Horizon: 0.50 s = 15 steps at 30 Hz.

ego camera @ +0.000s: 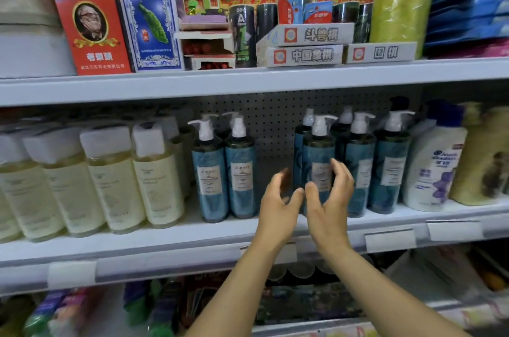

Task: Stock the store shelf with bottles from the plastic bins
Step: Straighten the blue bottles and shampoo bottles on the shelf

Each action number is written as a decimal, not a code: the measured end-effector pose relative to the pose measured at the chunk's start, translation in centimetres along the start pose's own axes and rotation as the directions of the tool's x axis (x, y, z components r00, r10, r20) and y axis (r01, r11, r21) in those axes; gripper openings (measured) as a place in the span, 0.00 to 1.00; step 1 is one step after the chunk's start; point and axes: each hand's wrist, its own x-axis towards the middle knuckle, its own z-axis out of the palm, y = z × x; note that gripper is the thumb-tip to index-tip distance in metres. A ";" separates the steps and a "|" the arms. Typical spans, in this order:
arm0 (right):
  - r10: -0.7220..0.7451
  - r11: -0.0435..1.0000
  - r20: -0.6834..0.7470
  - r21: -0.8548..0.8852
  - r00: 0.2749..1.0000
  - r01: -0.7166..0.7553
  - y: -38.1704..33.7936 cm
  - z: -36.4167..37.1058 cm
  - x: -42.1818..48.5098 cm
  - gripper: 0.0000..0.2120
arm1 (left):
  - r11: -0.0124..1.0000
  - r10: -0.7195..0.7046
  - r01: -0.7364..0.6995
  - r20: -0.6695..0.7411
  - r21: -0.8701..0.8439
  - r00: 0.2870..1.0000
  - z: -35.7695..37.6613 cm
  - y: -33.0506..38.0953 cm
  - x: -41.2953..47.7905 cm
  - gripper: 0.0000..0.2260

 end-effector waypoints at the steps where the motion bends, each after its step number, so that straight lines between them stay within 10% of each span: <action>1: 0.070 0.997 0.041 0.017 0.997 -0.070 0.2 -0.2 0.1 0.27 | 1.000 -0.018 0.018 0.017 0.005 1.000 0.5 -0.1 0.5 0.25; 15: 0.187 0.972 0.361 0.065 0.914 -0.225 1.4 -1.0 2.2 0.21 | 0.998 -0.021 0.020 -0.012 -0.054 1.000 1.0 -1.4 3.7 0.21</action>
